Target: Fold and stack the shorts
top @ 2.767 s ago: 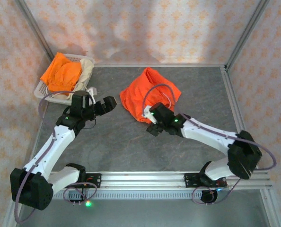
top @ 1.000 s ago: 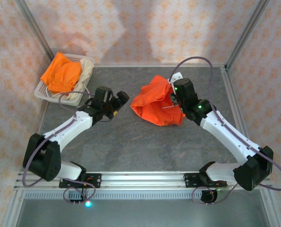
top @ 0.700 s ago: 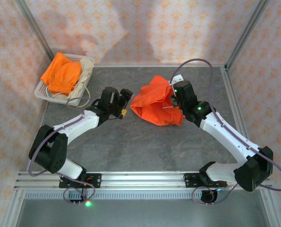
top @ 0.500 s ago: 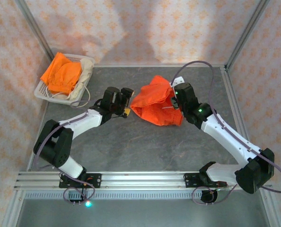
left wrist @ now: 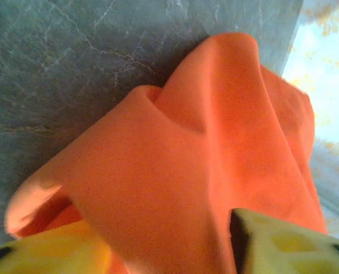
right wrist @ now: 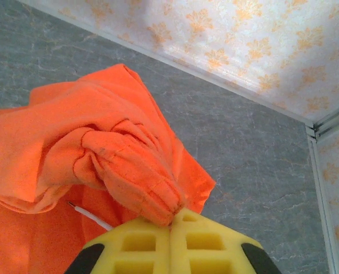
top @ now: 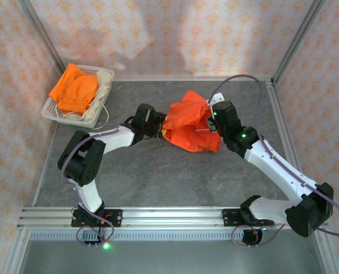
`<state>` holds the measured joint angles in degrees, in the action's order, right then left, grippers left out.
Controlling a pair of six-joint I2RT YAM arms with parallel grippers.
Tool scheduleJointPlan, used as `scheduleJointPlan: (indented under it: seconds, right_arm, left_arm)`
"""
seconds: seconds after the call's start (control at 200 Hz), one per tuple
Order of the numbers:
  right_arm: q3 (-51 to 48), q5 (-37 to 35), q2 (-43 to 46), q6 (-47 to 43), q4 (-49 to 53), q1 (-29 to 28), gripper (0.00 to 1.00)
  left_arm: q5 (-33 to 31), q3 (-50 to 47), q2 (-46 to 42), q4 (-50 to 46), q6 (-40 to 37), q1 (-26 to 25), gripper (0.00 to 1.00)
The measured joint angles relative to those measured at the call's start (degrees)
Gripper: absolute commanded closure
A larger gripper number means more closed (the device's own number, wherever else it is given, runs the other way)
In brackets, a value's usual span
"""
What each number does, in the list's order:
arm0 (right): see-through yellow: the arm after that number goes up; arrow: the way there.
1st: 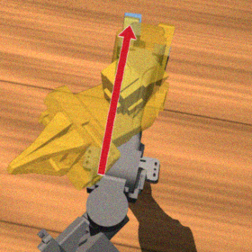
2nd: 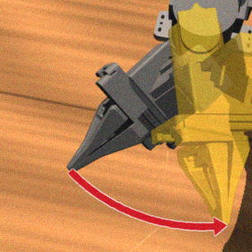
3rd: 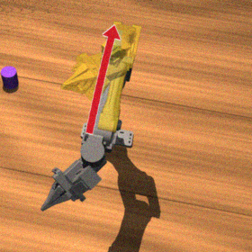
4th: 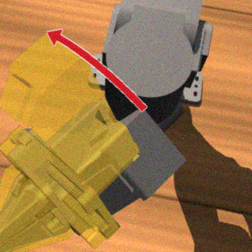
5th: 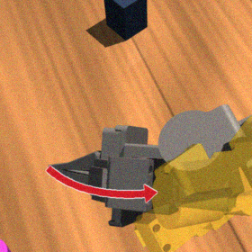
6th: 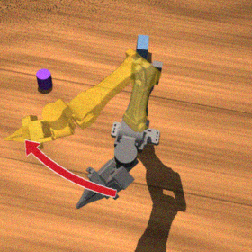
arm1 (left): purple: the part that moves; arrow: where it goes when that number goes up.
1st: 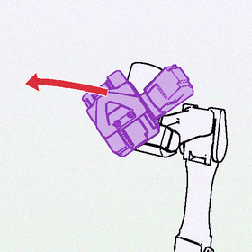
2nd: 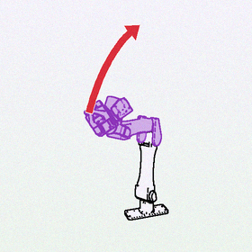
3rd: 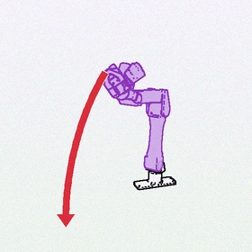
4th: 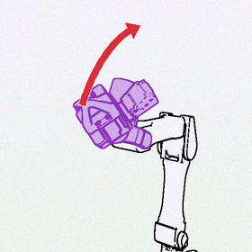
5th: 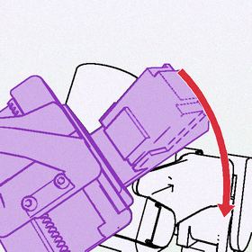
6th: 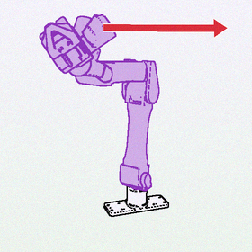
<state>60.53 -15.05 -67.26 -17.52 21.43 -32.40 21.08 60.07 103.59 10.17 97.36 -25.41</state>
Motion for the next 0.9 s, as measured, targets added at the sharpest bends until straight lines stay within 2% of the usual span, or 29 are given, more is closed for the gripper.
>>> scheduleJointPlan:
  seconds: [0.06, 0.115, 0.24, 0.355, 0.47, 0.55, 0.656, 0.711, 0.801, 0.896]
  right_arm:
    - [0.0, 0.26, 0.63, 0.2, -0.02, 0.2, 1.0]
    - [0.0, 0.76, 1.09, 0.48, -0.02, 0.83, 1.0]
    - [0.22, 3.19, 1.03, 1.33, -0.11, 4.22, 1.0]
    - [4.2, 6.56, -2.32, 2.1, 0.15, 9.22, 1.0]
    - [14.34, 9.11, -10.54, 2.56, 0.0, 13.46, 1.0]
    - [23.78, 10.6, -17.22, 3.3, 0.52, 15.63, 1.0]
    - [36.33, 12.63, -24.06, 4.98, 1.7, 17.79, 1.0]
    - [42.07, 13.7, -26.08, 5.57, 1.79, 18.6, 1.0]
    - [48.17, 14.88, -26.43, 5.75, 2.4, 19.12, 1.0]
    - [50.45, 15.34, -24.72, 5.75, 2.01, 19.52, 1.0]
  left_arm:
    - [0.24, 1.55, 1.4, -0.31, -0.81, 0.0, 0.93]
    - [0.57, 3.48, 2.47, -1.73, -2.14, 0.17, 1.0]
    - [0.24, 10.8, 3.41, -8.96, -8.66, 1.2, 1.0]
    - [-2.71, 24.24, 4.09, -20.35, -18.38, 3.28, 1.0]
    - [-6.75, 45.11, 7.54, -30.77, -29.7, 5.38, 1.0]
    - [-9.16, 63.01, 12.22, -38.45, -37.07, 6.43, 1.0]
    - [-11.52, 86.23, 19.71, -46.93, -44.72, 6.84, 1.0]
    - [-12.17, 94.36, 22.14, -49.86, -48.02, 6.82, 1.0]
    - [-12.7, 98.03, 21.79, -53.0, -52.52, 6.47, 1.0]
    - [-14.16, 93.07, 17.46, -54.16, -56.87, 6.4, 1.0]
